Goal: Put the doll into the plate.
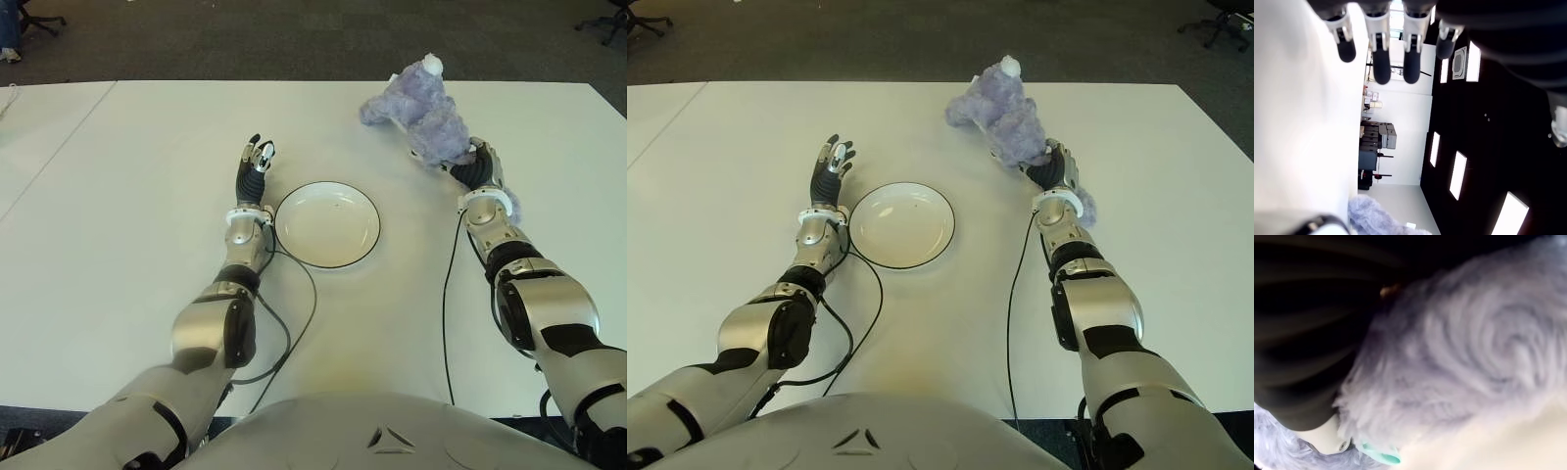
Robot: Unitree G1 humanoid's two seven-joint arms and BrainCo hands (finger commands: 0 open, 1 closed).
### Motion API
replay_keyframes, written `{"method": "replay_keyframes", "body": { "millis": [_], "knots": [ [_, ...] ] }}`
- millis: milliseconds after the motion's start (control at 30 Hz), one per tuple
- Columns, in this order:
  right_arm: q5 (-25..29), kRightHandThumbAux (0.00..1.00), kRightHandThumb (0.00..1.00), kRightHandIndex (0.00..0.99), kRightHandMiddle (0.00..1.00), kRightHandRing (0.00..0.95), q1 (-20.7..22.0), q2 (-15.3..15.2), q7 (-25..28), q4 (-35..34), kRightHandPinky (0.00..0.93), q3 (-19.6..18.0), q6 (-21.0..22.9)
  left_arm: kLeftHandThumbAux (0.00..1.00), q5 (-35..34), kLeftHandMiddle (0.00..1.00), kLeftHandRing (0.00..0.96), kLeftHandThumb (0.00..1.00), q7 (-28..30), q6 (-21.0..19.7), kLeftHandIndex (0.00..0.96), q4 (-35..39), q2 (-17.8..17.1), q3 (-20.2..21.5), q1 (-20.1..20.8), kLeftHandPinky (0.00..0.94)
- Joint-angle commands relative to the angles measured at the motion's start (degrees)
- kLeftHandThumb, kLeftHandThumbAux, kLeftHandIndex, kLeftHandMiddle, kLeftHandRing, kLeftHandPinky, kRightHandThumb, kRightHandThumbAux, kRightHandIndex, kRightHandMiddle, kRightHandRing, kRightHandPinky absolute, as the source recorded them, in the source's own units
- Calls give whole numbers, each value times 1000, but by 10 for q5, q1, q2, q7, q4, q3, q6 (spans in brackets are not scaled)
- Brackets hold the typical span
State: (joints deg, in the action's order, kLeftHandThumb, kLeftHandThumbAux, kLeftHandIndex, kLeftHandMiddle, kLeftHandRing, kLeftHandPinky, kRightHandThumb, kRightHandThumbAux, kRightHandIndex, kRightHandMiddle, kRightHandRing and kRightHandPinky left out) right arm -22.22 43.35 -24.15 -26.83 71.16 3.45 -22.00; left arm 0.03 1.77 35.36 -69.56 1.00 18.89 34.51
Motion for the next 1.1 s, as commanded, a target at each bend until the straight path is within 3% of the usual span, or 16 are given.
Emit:
{"method": "replay_keyframes", "body": {
  "millis": [33,367,1100],
  "knots": [
    [15,742,380,734,855,858,10,-18,-36,-58,845,-14,-90,390,-1,183,173,0,-14,-46,87,-77,20,1,-145,99],
    [25,721,415,727,851,860,4,-29,-26,-98,846,-26,-143,377,-26,171,162,0,17,-47,85,-77,26,23,-139,71],
    [31,724,463,719,858,865,-1,-29,-9,-122,854,-38,-152,367,-37,163,153,0,24,-53,87,-76,36,36,-134,59]
  ]
}}
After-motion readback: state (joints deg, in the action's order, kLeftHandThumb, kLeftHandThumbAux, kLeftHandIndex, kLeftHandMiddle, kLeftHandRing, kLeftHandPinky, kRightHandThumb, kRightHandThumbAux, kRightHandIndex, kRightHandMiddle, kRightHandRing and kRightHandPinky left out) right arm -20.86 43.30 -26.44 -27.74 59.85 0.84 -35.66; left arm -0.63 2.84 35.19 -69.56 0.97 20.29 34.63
